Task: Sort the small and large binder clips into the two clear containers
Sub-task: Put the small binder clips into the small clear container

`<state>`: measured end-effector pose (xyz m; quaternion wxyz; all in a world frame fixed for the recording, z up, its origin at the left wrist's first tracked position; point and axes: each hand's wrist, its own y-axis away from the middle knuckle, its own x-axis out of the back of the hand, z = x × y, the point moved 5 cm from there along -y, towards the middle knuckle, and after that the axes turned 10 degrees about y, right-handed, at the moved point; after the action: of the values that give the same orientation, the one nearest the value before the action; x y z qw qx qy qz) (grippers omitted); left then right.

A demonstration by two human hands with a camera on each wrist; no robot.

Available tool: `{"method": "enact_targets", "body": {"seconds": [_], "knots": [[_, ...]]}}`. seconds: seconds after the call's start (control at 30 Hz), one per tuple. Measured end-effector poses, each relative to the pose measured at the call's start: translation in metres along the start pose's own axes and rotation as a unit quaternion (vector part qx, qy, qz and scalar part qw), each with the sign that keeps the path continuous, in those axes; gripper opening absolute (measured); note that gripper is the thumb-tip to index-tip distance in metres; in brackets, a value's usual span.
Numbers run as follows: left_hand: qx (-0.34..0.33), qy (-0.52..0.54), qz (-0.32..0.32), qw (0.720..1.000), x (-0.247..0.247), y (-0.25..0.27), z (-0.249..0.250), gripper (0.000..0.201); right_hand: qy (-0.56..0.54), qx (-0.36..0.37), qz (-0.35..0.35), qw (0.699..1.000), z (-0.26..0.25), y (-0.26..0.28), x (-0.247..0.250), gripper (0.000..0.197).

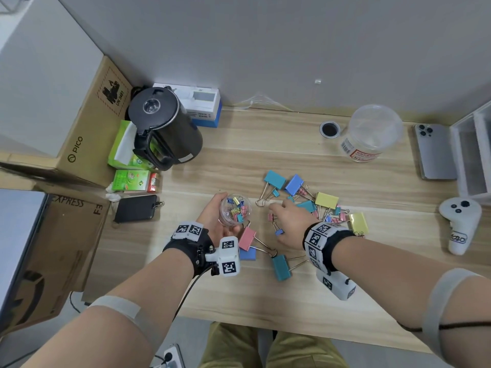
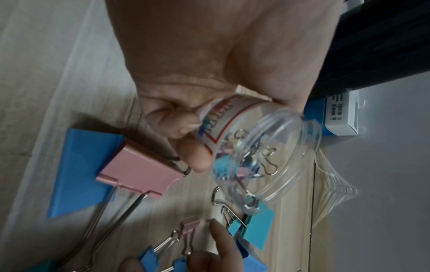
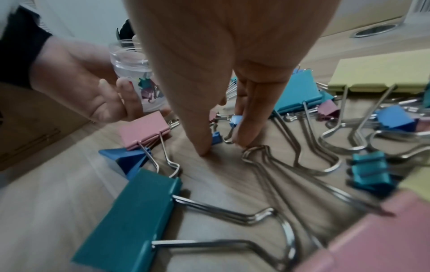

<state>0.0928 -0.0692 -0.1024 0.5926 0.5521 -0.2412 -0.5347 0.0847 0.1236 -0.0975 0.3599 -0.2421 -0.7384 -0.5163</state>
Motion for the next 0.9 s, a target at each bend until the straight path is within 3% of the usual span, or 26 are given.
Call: {"method": "enact_targets", "body": {"seconds": [0.07,0.23,0.8,0.9], "knots": [[0.004,0.004,-0.005,1.000,0.000,0.001,0.000,0.061,-0.009,0.000,-0.001,1.000,-0.005,-0.003,0.000,0.059],[0.001,0.007,-0.010,1.000,0.001,0.001,0.001,0.059,-0.023,-0.017,0.007,1.000,-0.014,-0.008,-0.001,0.019],[-0.003,-0.018,0.013,1.000,0.003,-0.001,-0.002,0.062,0.053,-0.055,-0.016,0.997,-0.016,-0.006,-0.003,0.039],[-0.007,-0.018,0.013,1.000,0.002,-0.001,-0.001,0.063,0.042,-0.052,-0.027,0.997,-0.013,-0.007,-0.002,0.035]]}}
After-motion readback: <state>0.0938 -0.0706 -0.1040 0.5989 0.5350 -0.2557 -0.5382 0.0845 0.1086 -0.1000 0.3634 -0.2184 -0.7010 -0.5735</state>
